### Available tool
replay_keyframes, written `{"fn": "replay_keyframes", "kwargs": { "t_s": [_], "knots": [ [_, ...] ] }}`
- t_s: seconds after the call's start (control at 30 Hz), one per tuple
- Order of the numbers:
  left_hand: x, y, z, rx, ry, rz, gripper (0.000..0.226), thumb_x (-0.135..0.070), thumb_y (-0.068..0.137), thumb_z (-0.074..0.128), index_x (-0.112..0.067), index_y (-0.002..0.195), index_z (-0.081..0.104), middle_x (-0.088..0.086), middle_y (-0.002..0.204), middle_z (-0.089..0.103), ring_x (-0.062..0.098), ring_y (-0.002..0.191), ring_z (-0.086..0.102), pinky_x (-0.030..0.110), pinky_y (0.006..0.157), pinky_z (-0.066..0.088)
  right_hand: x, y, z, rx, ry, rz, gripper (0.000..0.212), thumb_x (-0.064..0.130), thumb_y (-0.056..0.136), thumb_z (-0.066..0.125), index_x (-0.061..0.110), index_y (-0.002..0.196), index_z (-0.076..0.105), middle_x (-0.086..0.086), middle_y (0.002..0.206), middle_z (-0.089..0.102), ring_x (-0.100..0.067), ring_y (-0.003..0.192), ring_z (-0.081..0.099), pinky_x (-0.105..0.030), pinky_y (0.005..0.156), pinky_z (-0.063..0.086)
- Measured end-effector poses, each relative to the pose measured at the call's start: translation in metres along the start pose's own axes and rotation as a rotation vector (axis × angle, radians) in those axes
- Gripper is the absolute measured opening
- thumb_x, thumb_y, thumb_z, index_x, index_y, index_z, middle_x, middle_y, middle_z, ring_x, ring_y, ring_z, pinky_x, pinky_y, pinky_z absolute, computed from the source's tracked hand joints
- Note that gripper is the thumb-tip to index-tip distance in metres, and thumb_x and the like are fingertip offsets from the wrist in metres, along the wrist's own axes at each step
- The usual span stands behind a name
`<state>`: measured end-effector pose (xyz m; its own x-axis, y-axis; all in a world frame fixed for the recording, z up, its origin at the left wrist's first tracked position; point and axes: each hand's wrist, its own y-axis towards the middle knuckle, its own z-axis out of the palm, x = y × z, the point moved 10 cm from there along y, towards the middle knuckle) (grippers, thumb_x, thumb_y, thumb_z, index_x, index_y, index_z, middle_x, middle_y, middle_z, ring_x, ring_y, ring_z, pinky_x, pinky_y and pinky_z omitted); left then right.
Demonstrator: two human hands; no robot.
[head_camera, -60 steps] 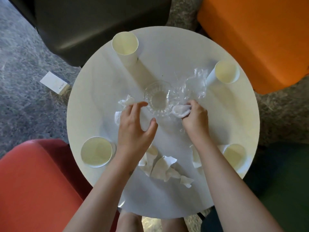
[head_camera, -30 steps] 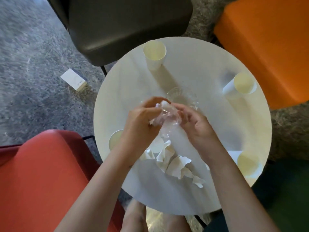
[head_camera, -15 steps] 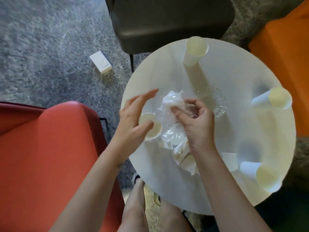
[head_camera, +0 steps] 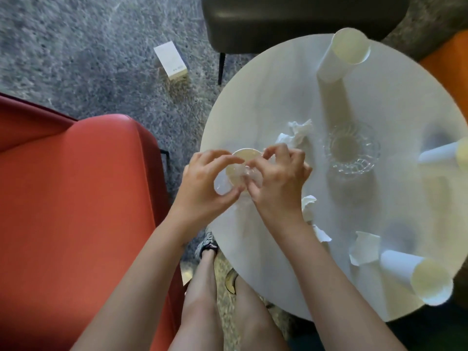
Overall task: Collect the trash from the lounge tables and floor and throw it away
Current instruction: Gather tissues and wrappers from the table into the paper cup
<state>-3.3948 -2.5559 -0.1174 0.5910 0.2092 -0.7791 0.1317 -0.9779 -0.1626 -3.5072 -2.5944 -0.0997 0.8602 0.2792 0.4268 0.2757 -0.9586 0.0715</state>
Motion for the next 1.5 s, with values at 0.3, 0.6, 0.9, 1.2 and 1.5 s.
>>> {"fn": "replay_keyframes", "kwargs": {
  "t_s": [0.3, 0.6, 0.9, 1.2, 1.5],
  "knots": [
    [0.004, 0.015, 0.0, -0.107, 0.123, -0.034, 0.018, -0.027, 0.073, 0.076, -0.017, 0.087, 0.073, 0.005, 0.104, 0.061, 0.028, 0.104, 0.049, 0.044, 0.09, 0.04, -0.013, -0.009, -0.028, 0.056, 0.415, -0.025, 0.031, 0.015, 0.075, 0.066, 0.009, 0.105, 0.058, -0.001, 0.104, 0.06, -0.016, 0.1, 0.056, -0.027, 0.092, 0.042],
    [-0.006, 0.021, -0.012, -0.112, -0.059, -0.043, 0.03, -0.029, 0.076, 0.063, -0.017, 0.104, 0.064, -0.002, 0.104, 0.057, 0.019, 0.104, 0.054, 0.04, 0.094, 0.041, -0.002, -0.014, 0.021, 0.284, -0.167, -0.136, 0.05, 0.039, 0.091, 0.022, 0.021, 0.11, 0.065, 0.008, 0.119, 0.062, -0.02, 0.135, 0.032, -0.043, 0.108, 0.0],
    [0.011, 0.006, -0.003, 0.026, -0.138, -0.055, 0.053, -0.034, 0.07, 0.078, -0.022, 0.114, 0.05, -0.004, 0.105, 0.056, 0.007, 0.094, 0.055, 0.009, 0.079, 0.038, 0.003, 0.001, -0.018, 0.036, 0.063, -0.15, 0.017, 0.023, 0.08, 0.056, 0.021, 0.083, 0.073, 0.007, 0.104, 0.068, -0.027, 0.122, 0.047, -0.043, 0.103, 0.012],
    [0.022, 0.007, -0.001, -0.109, -0.236, -0.157, 0.029, -0.016, 0.076, 0.072, -0.022, 0.094, 0.05, -0.005, 0.079, 0.064, 0.004, 0.06, 0.06, 0.015, 0.059, 0.048, -0.058, -0.032, -0.015, -0.06, 0.352, 0.366, 0.038, 0.004, 0.067, 0.068, 0.011, 0.101, 0.054, 0.003, 0.099, 0.049, -0.018, 0.072, 0.051, -0.04, 0.082, 0.04],
    [0.02, 0.0, 0.013, -0.069, -0.418, -0.215, 0.028, -0.008, 0.08, 0.07, -0.021, 0.089, 0.047, 0.003, 0.07, 0.065, 0.016, 0.055, 0.068, 0.031, 0.056, 0.055, -0.051, -0.045, 0.026, 0.212, 0.374, 0.382, 0.015, 0.014, 0.075, 0.074, 0.008, 0.087, 0.067, -0.003, 0.087, 0.056, -0.019, 0.075, 0.055, -0.018, 0.068, 0.035]
  ]
}}
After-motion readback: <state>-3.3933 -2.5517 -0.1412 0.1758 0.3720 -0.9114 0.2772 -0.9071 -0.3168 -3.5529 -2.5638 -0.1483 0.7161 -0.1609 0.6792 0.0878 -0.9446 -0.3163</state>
